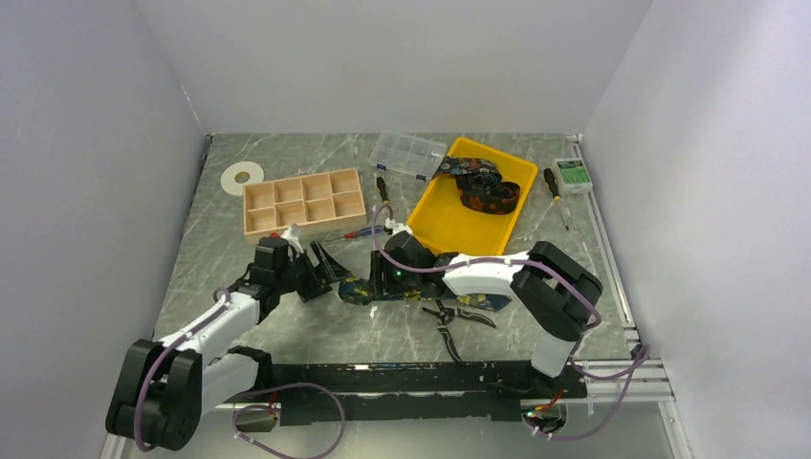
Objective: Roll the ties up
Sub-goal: Roll the tie at the center of the board.
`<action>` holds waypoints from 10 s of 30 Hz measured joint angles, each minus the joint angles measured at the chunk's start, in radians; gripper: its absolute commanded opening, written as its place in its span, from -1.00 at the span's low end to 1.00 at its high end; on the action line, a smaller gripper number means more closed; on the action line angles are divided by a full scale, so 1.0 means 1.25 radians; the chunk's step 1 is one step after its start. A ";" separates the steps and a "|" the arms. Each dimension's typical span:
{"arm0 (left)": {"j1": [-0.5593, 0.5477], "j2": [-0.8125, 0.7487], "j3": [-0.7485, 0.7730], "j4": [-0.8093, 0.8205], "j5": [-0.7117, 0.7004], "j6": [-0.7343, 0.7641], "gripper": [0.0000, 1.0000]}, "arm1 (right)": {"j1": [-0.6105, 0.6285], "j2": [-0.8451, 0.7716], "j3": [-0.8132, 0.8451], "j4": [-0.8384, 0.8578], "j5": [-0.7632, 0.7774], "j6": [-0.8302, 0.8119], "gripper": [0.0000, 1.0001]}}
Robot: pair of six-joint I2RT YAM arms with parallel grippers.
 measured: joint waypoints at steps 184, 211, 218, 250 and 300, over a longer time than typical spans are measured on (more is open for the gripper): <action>-0.193 0.233 0.042 0.206 -0.010 0.042 0.15 | -0.119 -0.051 -0.110 0.101 -0.147 -0.002 0.09; -0.227 0.081 0.184 -0.266 -0.324 0.023 -0.94 | -0.105 -0.049 -0.033 -0.009 -0.138 -0.041 0.20; -0.227 0.182 0.370 -0.550 -0.534 0.026 -0.94 | -0.088 -0.117 -0.059 -0.032 -0.107 -0.053 0.21; -0.478 0.819 0.862 -1.024 -0.927 -0.084 0.07 | -0.089 -0.459 -0.278 -0.099 0.003 -0.078 0.26; -0.238 -0.356 0.078 -0.466 -0.529 -0.143 0.44 | -0.061 -0.096 -0.028 -0.031 -0.067 -0.122 0.11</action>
